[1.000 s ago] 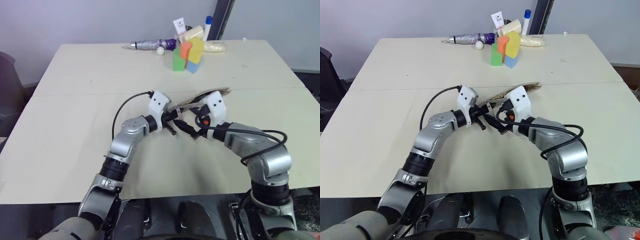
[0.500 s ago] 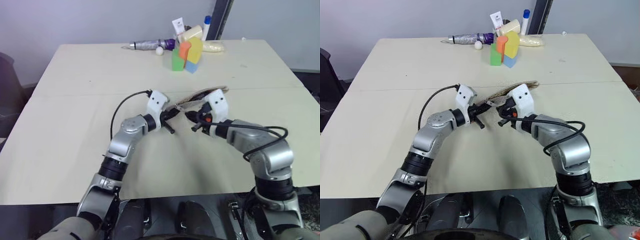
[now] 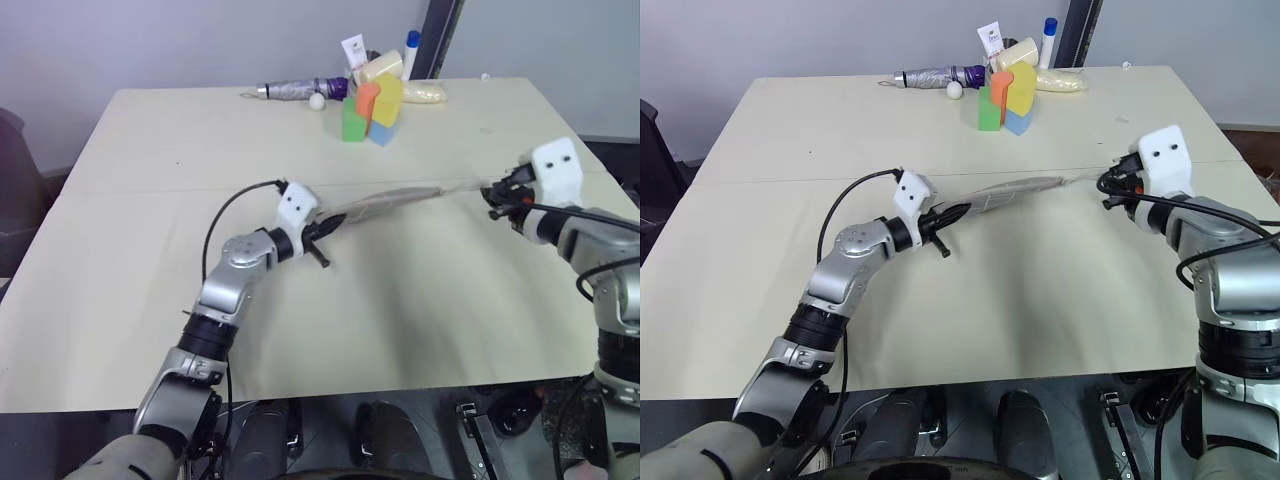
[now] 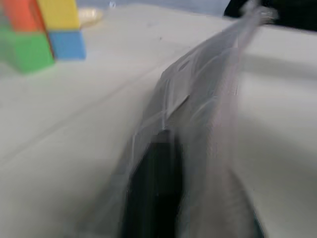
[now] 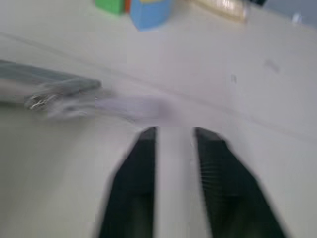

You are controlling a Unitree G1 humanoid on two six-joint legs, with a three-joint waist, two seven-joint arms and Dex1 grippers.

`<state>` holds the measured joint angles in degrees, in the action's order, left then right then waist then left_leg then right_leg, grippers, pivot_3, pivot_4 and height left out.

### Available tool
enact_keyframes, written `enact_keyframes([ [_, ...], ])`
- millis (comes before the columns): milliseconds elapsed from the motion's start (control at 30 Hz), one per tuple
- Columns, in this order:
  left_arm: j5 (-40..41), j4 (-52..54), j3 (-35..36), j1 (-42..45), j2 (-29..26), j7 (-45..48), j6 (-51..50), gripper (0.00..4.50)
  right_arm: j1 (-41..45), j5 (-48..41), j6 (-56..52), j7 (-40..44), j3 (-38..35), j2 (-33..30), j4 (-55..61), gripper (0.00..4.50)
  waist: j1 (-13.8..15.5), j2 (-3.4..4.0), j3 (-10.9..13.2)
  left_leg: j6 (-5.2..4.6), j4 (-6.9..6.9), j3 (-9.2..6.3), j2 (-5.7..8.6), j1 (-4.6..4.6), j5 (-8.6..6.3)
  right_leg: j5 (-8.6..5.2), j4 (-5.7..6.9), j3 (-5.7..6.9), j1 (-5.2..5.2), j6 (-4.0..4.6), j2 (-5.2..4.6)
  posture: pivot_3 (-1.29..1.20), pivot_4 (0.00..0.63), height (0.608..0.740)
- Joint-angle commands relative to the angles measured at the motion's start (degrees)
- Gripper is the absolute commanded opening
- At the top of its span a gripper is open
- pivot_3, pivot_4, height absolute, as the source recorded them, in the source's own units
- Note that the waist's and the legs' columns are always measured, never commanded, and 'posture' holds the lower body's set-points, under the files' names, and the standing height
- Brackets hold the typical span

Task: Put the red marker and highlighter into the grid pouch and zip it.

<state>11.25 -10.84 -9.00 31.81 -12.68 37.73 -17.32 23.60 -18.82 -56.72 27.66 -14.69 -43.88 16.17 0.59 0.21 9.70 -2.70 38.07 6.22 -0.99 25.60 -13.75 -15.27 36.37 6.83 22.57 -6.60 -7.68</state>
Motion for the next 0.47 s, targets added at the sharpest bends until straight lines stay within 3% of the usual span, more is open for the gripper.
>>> enact_keyframes([
  [33,1.2,4.4,1.7,-1.3,-2.5,1.7,-1.0,2.43,-3.6,-1.5,0.4,3.0,-0.4,-2.1,5.0,3.43,0.0,0.0,0.0,0.0,0.0,-0.01,-0.01,0.0,0.0,0.0,0.0,0.0,0.0,0.0,0.0,0.0,0.15,0.74],
  [100,1.5,6.3,2.2,-2.9,-4.4,2.4,-2.1,3.44,-6.2,-1.3,1.0,3.7,-1.2,-2.9,5.3,4.46,0.2,0.0,0.0,-0.02,0.01,-0.01,0.0,0.01,-0.01,0.0,-0.02,0.0,0.0,0.0,-0.02,0.0,0.15,0.74],
  [467,6.8,15.6,10.5,-15.3,-14.4,4.4,-7.8,3.44,-15.4,-4.0,11.6,9.7,-6.4,-2.1,4.9,4.46,0.1,0.01,0.0,-0.03,0.01,-0.03,-0.02,-0.05,-0.04,0.0,-0.05,-0.02,-0.04,0.0,-0.03,0.0,0.15,0.74],
])
